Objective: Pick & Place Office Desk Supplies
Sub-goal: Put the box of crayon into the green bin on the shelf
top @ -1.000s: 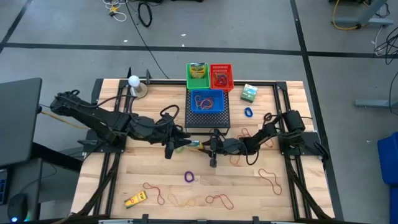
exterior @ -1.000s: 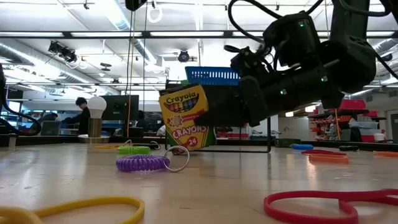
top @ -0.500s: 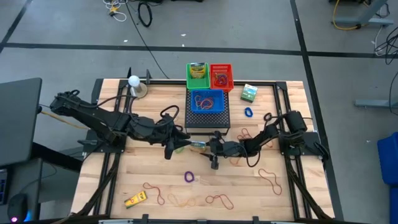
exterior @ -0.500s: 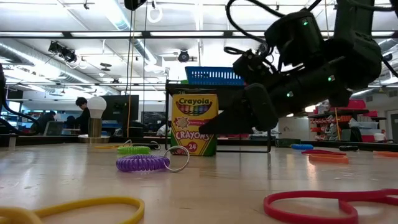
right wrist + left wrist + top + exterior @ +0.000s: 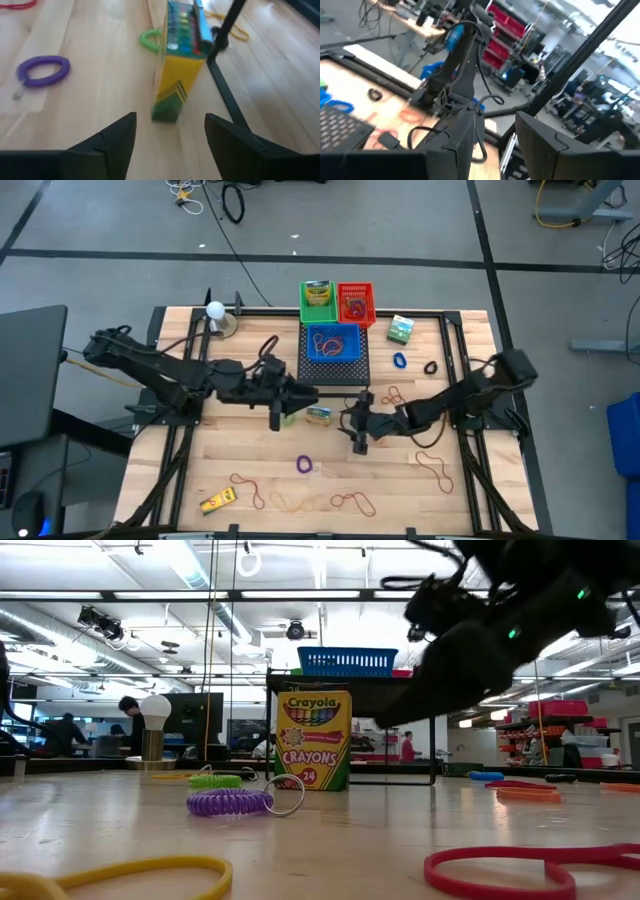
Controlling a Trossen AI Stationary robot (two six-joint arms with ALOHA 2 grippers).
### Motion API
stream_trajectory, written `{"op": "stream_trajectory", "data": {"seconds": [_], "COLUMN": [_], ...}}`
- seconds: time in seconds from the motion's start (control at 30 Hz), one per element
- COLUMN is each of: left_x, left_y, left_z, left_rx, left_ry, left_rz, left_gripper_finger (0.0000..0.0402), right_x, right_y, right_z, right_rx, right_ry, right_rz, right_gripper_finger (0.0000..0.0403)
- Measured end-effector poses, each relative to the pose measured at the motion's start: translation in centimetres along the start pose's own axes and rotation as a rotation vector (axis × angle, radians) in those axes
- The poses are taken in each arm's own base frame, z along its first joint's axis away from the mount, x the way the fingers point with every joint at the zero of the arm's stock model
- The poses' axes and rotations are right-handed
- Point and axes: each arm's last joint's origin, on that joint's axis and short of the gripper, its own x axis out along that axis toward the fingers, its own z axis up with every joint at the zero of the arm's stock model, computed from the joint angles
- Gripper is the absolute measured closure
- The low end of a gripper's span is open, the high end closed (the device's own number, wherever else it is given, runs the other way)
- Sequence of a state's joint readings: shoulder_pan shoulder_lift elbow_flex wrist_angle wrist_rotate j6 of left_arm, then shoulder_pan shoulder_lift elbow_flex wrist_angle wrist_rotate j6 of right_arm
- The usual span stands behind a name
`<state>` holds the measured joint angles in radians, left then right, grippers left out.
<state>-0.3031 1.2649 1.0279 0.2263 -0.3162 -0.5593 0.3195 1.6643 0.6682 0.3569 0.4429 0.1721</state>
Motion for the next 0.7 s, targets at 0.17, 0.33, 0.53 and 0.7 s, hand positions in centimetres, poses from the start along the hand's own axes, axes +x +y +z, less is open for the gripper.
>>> {"op": "stream_trajectory", "data": {"seconds": [0.17, 0.33, 0.53, 0.7], "left_x": [2.0, 3.0, 3.0, 3.7], "left_y": [0.0, 0.5, -0.2, 0.0], "left_z": [-0.3, 0.5, 2.3, 3.5], "left_rx": [0.085, 0.103, 0.294, 0.313], "left_ry": [-0.120, -0.097, 0.160, 0.324], "left_rz": [-0.046, -0.125, 0.004, 0.089], "left_gripper_finger": [0.0265, 0.0304, 0.0392, 0.0394], "right_x": [-3.2, -6.8, -11.3, -13.8], "right_y": [-0.6, -1.0, -2.0, -3.3], "right_z": [0.9, 1.9, 2.1, 1.6], "right_rx": [0.076, 0.169, 0.285, 0.310], "right_ry": [0.066, 0.073, 0.080, 0.057], "right_rz": [0.001, 0.004, -0.024, -0.014], "right_gripper_finger": [0.0191, 0.0242, 0.0327, 0.0394]}}
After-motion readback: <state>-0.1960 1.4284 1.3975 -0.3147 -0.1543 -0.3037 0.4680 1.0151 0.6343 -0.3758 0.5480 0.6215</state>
